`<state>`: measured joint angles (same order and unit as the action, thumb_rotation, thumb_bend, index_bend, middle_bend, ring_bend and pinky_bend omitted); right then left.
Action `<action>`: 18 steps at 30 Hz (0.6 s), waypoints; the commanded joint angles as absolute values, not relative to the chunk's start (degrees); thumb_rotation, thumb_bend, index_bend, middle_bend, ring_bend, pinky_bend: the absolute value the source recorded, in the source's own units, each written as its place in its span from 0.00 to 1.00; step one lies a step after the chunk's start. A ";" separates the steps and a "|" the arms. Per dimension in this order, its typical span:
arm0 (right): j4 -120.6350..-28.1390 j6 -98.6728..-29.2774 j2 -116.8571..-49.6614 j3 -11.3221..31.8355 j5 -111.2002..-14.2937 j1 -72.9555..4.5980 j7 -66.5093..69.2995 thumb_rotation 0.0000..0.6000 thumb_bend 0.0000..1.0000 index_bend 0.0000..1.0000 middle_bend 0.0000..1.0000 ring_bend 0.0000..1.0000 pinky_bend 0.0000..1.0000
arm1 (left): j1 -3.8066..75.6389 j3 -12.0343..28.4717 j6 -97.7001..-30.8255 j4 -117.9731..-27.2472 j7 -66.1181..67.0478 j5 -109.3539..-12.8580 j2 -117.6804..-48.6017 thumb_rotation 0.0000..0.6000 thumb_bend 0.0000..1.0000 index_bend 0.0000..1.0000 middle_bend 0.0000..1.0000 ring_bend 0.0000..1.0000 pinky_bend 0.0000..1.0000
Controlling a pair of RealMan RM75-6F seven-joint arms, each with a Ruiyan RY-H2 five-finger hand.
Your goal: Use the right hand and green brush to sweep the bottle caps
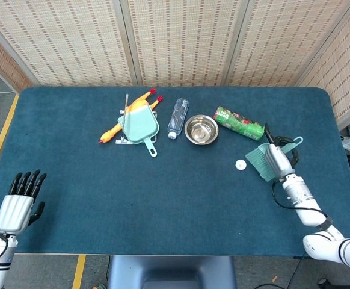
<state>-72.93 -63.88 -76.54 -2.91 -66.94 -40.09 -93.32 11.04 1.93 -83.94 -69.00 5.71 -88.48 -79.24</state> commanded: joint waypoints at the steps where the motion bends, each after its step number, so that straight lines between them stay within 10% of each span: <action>1: -74.22 -63.82 -77.63 -1.23 -67.33 -41.60 -94.72 1.00 0.42 0.89 0.84 0.55 0.00 | 11.03 1.95 -84.11 -69.11 5.37 -88.58 -79.00 1.00 0.45 0.00 0.00 0.00 0.05; 18: -62.40 -60.95 -91.95 -1.13 -57.51 -45.08 -113.26 1.00 0.42 0.89 0.84 0.55 0.00 | 10.73 1.93 -84.65 -69.49 4.77 -88.58 -79.20 1.00 0.45 0.00 0.00 0.00 0.05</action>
<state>-63.94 -60.94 -91.30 -0.93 -58.81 -45.03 -111.51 10.72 1.94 -84.66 -69.51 4.80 -88.59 -79.21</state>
